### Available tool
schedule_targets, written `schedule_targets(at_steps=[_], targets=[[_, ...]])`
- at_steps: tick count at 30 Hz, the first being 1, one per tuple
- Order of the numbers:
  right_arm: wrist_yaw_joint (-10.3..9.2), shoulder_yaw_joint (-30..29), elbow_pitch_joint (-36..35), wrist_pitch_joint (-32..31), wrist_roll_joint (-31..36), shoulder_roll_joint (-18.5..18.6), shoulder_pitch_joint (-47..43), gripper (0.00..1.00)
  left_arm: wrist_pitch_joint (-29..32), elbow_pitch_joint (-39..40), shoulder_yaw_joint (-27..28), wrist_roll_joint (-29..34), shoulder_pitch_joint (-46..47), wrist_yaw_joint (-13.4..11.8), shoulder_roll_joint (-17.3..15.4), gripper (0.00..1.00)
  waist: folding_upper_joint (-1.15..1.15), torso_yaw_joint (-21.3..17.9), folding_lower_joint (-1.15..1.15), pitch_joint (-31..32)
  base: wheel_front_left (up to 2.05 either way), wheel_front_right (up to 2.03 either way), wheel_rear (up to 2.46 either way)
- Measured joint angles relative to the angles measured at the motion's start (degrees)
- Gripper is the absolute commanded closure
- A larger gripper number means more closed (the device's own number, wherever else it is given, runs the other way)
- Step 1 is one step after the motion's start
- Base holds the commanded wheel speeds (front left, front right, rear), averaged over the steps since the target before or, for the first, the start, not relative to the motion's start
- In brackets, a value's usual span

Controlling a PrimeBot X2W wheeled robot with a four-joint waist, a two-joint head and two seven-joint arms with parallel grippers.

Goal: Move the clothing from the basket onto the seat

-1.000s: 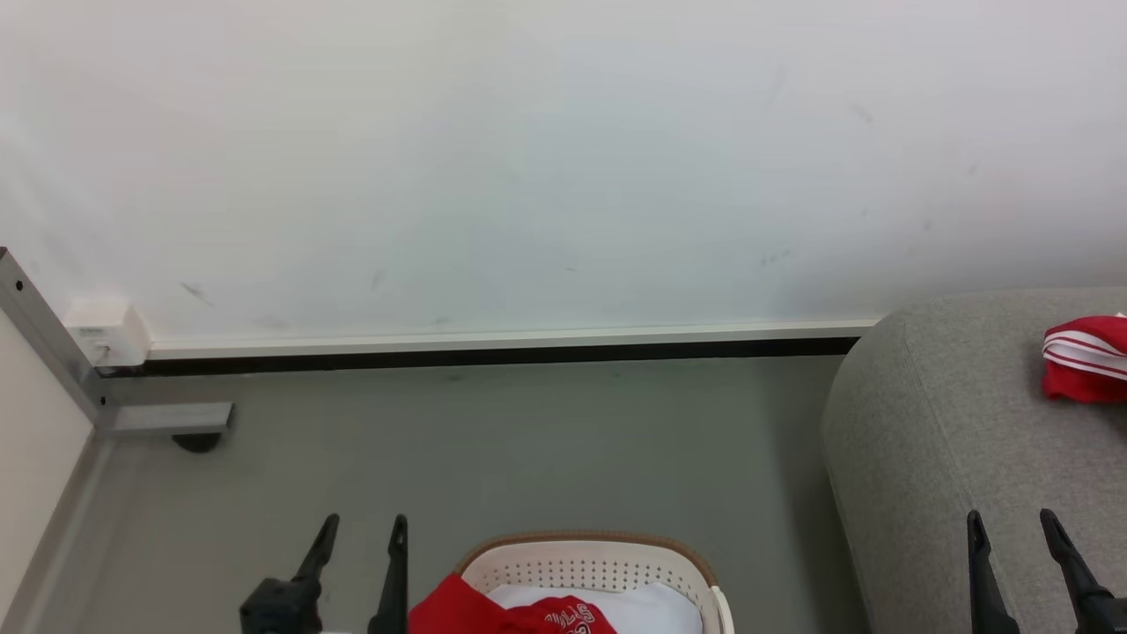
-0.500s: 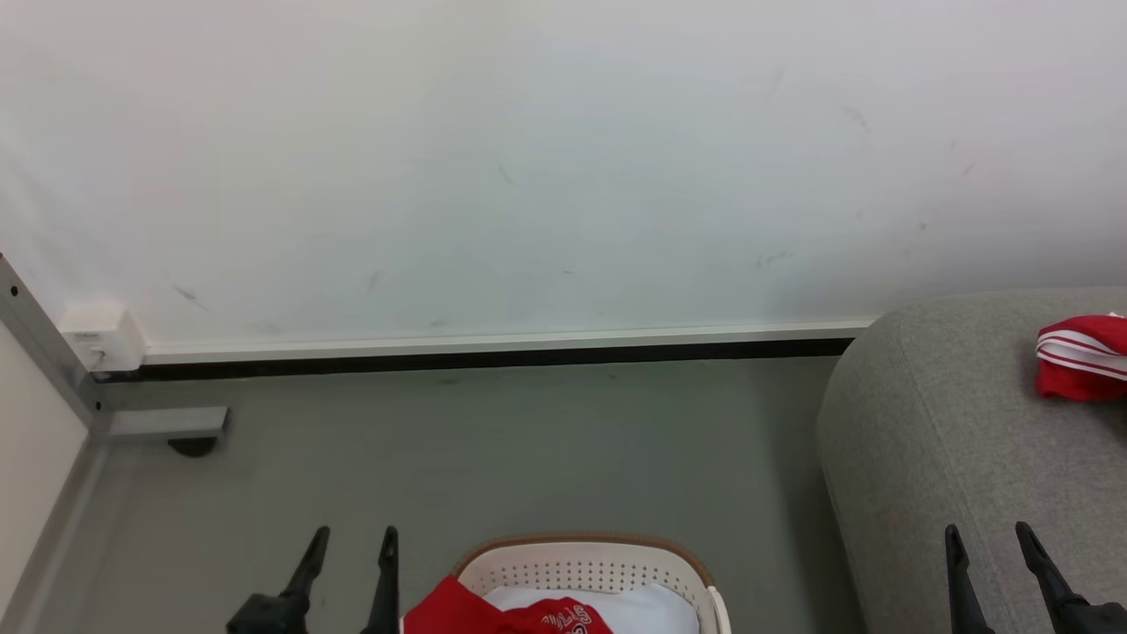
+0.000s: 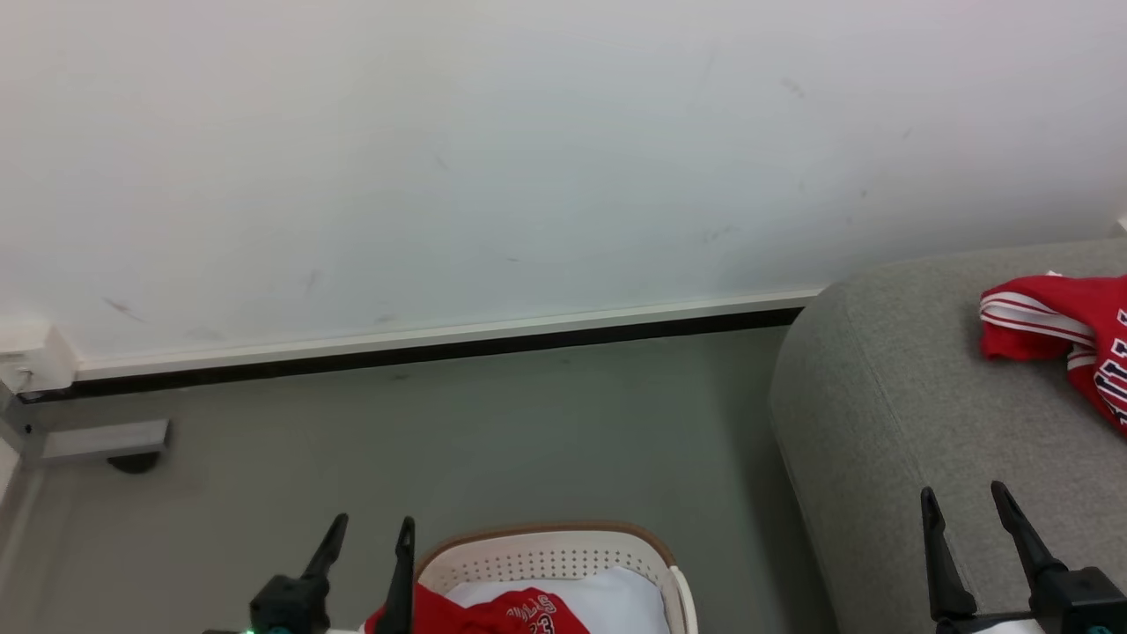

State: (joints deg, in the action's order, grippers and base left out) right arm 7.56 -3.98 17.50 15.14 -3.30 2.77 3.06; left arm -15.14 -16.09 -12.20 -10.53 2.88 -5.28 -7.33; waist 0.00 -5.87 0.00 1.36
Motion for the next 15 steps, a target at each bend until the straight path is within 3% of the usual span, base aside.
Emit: schedule_targets(at_steps=[7,15], targets=[[-0.01,3.00,-2.11,0.00,0.16,0.02,4.58,0.00,3.76,-7.32,-3.32,2.88,8.62,1.42,-0.34,0.00,0.00,-3.81,0.00,-4.14,0.00,0.00,0.00],[0.00,5.41,-4.89,0.00,-2.50,0.09,12.44,0.00,15.58,-18.91,-9.31,7.90,22.43,4.89,-0.71,0.00,0.00,-8.16,0.01,-13.87,0.00,0.00,0.00]])
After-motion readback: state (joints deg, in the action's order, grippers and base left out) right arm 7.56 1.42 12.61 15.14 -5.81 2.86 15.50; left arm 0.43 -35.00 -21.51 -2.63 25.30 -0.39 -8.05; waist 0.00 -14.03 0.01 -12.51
